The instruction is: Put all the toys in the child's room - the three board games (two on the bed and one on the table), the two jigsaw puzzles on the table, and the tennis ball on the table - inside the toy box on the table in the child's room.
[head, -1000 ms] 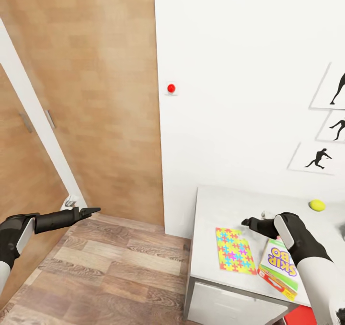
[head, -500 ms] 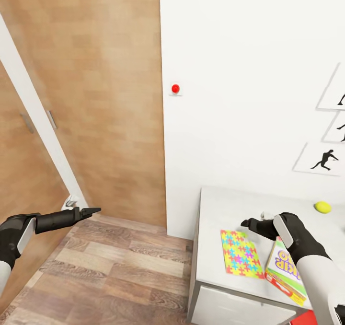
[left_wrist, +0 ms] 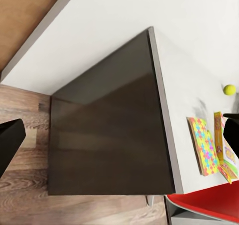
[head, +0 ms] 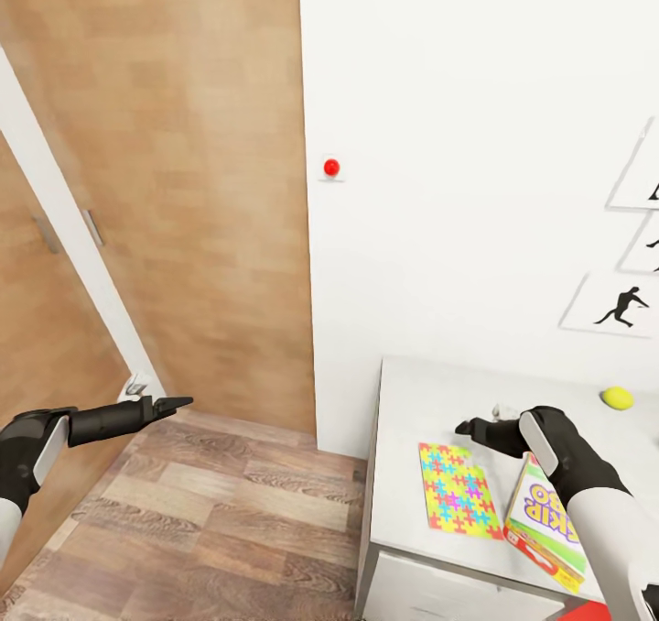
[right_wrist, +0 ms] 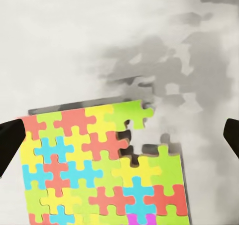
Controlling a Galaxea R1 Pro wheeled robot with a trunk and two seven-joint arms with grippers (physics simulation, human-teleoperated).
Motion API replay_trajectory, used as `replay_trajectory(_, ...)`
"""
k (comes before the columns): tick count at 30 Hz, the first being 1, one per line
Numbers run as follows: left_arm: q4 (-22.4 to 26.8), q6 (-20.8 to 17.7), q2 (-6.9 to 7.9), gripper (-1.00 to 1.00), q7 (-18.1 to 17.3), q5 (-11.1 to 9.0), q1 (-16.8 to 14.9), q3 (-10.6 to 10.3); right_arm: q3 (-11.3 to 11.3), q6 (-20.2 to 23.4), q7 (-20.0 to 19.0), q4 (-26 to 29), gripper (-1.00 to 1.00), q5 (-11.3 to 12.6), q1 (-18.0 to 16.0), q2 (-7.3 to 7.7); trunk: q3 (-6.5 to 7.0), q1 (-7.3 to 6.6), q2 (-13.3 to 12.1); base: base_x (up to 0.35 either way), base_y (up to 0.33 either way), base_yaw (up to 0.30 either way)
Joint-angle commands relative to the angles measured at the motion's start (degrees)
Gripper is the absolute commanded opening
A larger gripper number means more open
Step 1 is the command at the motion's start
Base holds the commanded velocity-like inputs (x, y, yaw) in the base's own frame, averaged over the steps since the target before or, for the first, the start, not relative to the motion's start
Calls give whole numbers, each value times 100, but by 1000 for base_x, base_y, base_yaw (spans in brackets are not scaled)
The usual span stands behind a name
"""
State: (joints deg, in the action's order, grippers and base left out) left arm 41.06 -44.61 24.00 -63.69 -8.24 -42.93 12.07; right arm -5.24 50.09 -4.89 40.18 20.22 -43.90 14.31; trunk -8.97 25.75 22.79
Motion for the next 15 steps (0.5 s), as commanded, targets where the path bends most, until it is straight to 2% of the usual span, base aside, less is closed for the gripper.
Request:
replay_trajectory(1,-1,-39,2,100,-8,-20,-5,1,-16,28,-54,-1,100,-52,-5,-1,-21,3,13,2,-2,0)
replay_trajectory(10,-1,-36,7,100,-6,-20,-5,-1,3,28,-75,-50,100,-48,-4,2,-103,3,13,0,0,0)
replay_trajectory(15,-1,-31,8,100,-4,-20,-5,-2,-6,34,-111,-268,100,-35,-7,16,-150,3,13,0,0,0)
